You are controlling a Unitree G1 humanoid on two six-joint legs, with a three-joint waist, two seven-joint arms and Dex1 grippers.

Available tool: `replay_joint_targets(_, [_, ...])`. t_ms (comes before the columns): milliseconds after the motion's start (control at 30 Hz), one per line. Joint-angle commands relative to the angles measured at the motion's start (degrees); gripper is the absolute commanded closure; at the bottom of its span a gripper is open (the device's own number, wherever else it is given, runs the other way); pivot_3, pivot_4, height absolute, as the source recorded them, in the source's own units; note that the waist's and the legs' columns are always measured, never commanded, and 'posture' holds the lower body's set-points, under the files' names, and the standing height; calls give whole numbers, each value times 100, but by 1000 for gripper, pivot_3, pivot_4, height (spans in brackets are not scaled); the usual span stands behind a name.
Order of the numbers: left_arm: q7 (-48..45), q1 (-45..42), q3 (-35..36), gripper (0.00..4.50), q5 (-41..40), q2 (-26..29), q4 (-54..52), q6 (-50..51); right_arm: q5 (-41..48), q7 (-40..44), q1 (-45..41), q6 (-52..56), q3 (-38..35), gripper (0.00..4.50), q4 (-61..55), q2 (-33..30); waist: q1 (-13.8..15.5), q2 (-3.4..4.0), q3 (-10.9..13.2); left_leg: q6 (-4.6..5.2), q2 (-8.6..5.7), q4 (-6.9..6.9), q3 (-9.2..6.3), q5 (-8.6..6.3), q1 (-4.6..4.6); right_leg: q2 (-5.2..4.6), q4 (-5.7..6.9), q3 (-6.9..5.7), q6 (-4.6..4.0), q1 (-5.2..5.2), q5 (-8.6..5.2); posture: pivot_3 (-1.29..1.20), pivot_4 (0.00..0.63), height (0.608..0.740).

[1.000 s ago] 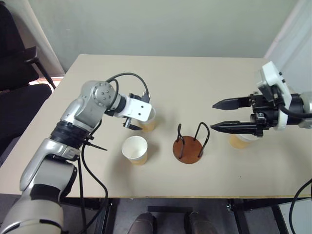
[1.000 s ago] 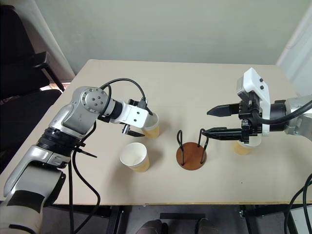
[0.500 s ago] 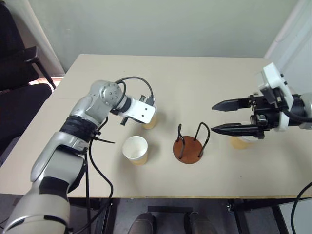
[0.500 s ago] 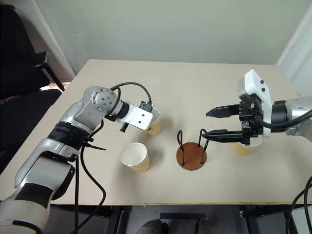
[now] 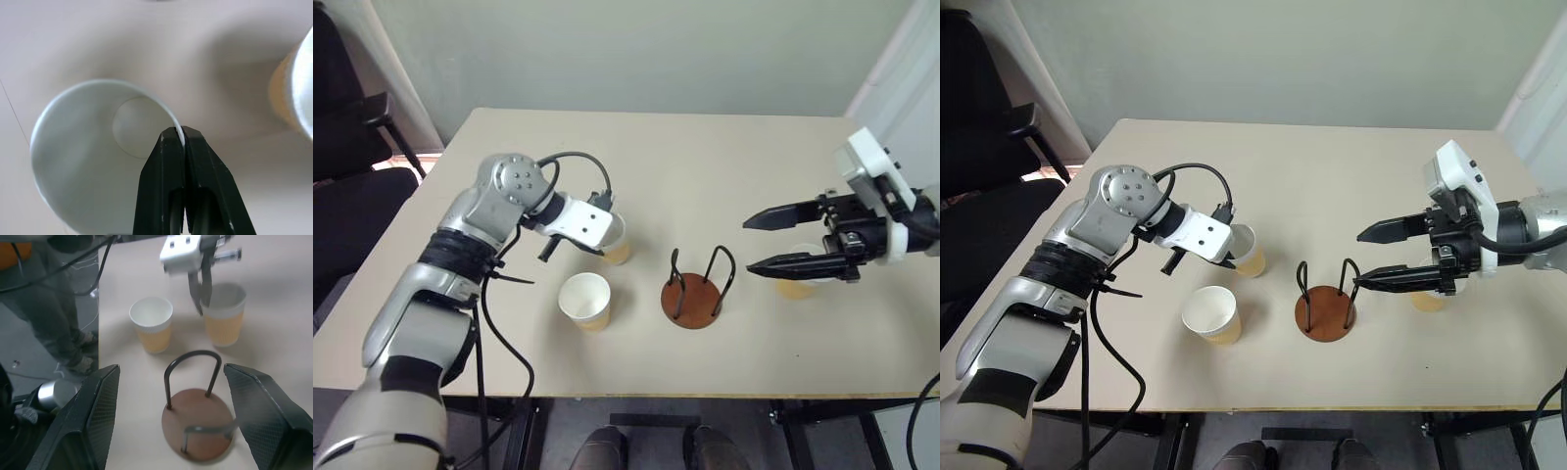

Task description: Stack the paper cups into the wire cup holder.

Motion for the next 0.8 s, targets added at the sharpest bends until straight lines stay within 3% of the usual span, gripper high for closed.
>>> replay_joint_targets(33, [-240,-773,-12,4463,-486,145,157,65,8,116,-130,-48,-214,979,71,-209,1,-1,0,1,0,1,0,-1,-2,0,-1,0,0,0,0,0,150,740])
replay_joint_targets(433, [-240,-2397,-1920,4463,-2911,-87,-14,245,194,-209,157,131,-893,979,-172,-505,25,0,0,15,1,1,5,-13,-18,-4,-8,-1,10,-6,-1,0,150,740])
replay_joint_targets(600, [-240,-2822,-2344,4463,-3226,-519,463,-105,441,-301,823,613,-1852,979,-471,-858,66,1,1,20,-1,5,13,-20,-20,-8,-10,1,22,-4,-1,0,150,740])
replay_joint_targets(800, [-240,-3102,-3044,4463,-3885,-521,400,-265,912,-529,1549,1223,-2923,979,-972,-960,79,2,1,13,0,6,23,-28,-20,-5,-10,5,35,-5,-8,0,150,740])
